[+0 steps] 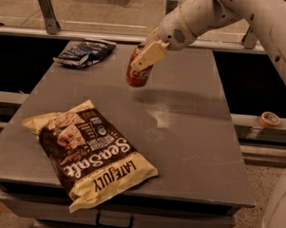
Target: Move coke can near brown chip bag
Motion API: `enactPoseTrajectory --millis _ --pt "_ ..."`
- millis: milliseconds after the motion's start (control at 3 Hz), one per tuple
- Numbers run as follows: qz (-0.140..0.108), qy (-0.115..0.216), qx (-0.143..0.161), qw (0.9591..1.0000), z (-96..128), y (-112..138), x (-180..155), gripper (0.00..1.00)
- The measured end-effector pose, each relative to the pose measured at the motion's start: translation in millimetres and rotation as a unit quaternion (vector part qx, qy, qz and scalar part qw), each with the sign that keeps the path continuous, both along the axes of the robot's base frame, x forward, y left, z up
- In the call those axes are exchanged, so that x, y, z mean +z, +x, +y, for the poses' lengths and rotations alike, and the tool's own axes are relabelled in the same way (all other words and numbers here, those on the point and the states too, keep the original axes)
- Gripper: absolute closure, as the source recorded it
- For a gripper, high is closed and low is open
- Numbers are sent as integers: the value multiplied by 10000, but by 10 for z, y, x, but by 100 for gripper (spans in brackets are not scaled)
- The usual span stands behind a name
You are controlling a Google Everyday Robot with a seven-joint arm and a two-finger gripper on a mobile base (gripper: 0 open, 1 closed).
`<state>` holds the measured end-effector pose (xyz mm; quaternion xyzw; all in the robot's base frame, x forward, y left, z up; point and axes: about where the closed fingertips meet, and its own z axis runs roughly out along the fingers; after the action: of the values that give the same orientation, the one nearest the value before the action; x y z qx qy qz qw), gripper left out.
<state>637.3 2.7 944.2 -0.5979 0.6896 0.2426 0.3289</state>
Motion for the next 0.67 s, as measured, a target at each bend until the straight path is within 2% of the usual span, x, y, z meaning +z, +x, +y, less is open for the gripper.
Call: enactPoseTrajectory --millis 667 --pt "132 -532 461 9974 383 -445 -82 100"
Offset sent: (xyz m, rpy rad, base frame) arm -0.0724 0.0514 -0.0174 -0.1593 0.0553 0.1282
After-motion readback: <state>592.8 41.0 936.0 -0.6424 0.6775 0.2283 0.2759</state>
